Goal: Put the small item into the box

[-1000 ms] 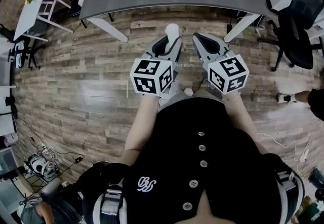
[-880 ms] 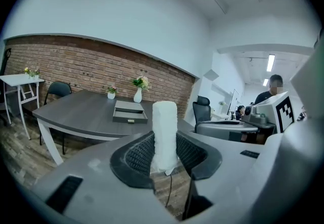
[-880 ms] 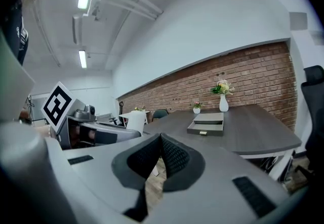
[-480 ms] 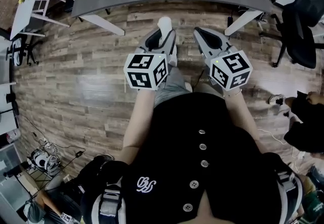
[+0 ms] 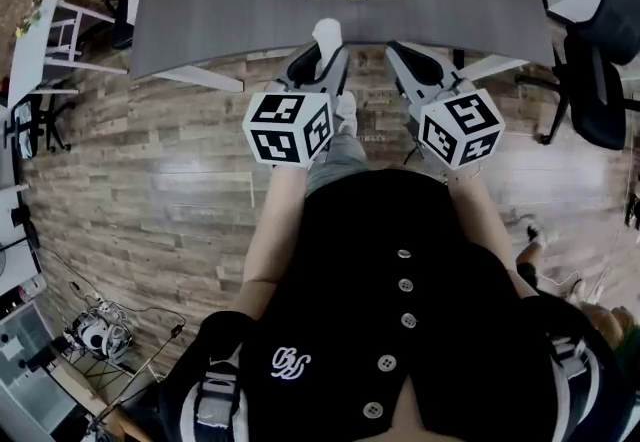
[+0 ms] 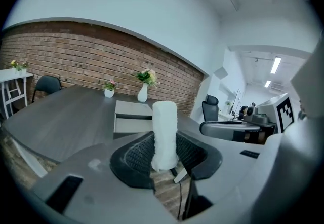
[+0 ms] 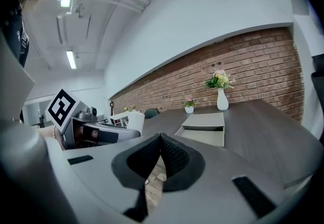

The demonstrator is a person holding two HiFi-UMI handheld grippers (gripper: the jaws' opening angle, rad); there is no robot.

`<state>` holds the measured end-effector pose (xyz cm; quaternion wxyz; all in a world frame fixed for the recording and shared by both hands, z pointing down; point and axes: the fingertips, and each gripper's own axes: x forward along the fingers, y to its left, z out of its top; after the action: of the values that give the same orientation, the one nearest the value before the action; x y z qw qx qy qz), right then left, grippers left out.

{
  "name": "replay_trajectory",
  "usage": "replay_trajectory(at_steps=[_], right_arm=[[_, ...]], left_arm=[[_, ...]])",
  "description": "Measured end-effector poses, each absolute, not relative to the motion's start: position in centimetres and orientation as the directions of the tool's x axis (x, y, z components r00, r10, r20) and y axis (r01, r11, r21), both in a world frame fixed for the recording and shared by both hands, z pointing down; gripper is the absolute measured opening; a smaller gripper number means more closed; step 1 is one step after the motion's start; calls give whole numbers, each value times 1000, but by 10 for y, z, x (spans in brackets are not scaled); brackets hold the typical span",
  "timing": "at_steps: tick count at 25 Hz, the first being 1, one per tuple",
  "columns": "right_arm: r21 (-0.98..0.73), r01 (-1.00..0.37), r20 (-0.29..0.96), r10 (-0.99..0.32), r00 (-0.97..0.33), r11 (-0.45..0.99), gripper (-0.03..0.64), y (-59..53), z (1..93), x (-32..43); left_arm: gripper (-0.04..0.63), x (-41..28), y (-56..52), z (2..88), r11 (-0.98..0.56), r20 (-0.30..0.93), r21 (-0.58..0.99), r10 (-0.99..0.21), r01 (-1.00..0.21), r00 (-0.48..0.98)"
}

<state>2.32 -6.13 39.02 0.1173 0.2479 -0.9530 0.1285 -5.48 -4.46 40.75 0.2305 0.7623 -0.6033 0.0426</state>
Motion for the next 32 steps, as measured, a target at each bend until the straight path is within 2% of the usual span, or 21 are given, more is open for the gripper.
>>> replay_trajectory(at_steps=[13,21,32], right_arm=[[-176,-583,273,-530,-803,793,2,-214,371,-68],[-187,-595,330,-520,-788,782,2,-242,384,-62],[-216,-549,333,-468,-819,807,2,-261,383,-57]], left_arm=[[126,-137,-204,393,-325,379,220,-841,-920,387],[126,-126,-231,411,-352,424,244,-799,-904,426],[127,-116,-242,425,-393,536,124,-746,-911,395]])
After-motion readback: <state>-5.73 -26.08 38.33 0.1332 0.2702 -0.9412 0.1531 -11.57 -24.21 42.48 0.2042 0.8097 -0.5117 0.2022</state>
